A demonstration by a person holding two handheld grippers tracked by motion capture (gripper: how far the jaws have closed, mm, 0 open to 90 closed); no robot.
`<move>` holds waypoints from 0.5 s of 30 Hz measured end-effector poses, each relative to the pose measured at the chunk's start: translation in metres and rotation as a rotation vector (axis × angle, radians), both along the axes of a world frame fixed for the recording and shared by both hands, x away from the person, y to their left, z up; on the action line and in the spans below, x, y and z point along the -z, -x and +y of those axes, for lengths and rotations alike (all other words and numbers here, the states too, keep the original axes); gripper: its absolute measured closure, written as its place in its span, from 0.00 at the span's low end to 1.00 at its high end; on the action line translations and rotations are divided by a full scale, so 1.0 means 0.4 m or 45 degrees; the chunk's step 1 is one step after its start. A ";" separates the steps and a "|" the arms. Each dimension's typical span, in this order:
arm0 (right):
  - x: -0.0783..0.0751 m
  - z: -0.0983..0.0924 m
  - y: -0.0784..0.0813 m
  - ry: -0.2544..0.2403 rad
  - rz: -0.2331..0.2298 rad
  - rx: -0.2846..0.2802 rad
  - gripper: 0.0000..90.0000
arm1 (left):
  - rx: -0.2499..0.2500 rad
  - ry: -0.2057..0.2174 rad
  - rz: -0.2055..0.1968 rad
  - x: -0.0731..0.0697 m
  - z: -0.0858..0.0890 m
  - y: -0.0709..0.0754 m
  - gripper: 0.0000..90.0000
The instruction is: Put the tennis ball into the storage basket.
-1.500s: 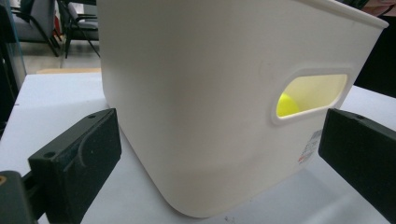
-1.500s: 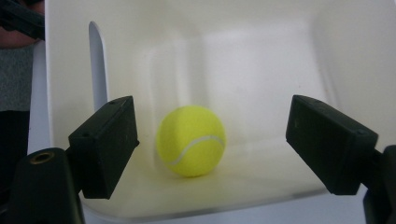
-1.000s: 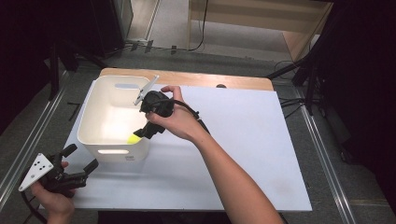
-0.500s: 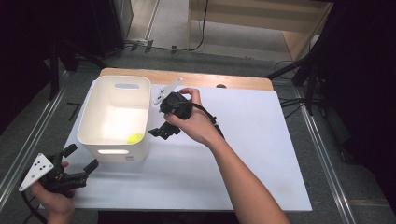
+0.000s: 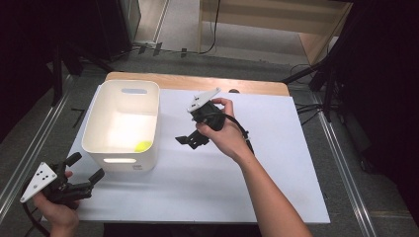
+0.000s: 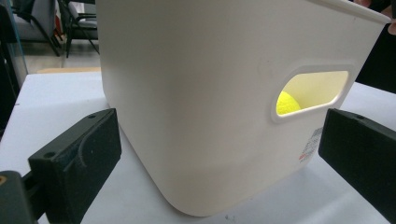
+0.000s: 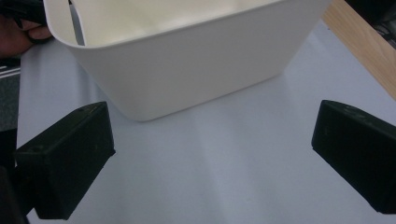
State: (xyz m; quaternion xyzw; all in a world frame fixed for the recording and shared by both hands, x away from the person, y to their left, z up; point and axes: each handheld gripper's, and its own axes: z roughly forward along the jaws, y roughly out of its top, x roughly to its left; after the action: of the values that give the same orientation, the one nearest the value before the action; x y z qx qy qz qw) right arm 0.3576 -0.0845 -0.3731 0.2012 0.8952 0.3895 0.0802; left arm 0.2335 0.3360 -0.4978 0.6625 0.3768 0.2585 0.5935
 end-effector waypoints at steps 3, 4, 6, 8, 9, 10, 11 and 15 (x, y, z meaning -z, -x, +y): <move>0.011 -0.034 0.007 -0.027 -0.003 0.037 0.00 | 0.000 0.001 0.000 0.000 -0.001 0.000 0.00; 0.014 -0.042 0.008 -0.037 -0.003 0.046 0.00 | 0.000 -0.002 0.000 0.000 0.000 0.000 0.00; 0.021 -0.065 0.011 -0.052 -0.002 0.067 0.00 | -0.001 0.000 0.000 0.000 -0.001 0.000 0.00; 0.029 -0.089 0.016 -0.072 -0.007 0.095 0.00 | -0.001 -0.002 0.001 0.000 -0.001 0.001 0.00; 0.031 -0.098 0.018 -0.073 -0.010 0.099 0.00 | -0.001 -0.002 0.001 0.000 -0.001 0.001 0.00; 0.036 -0.111 0.021 -0.078 -0.013 0.116 0.00 | -0.001 -0.003 0.001 0.000 -0.001 0.001 0.00; 0.039 -0.119 0.024 -0.083 -0.012 0.126 0.00 | -0.002 -0.004 0.002 0.000 -0.001 0.001 0.00; 0.054 -0.163 0.036 -0.113 -0.024 0.163 0.00 | -0.003 -0.005 0.002 0.000 -0.002 0.001 0.00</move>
State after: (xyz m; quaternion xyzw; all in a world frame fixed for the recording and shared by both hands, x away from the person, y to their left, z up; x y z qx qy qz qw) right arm 0.3430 -0.1495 -0.3948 0.2577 0.8615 0.4249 0.1045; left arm 0.2331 0.3354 -0.4978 0.6633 0.3778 0.2594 0.5916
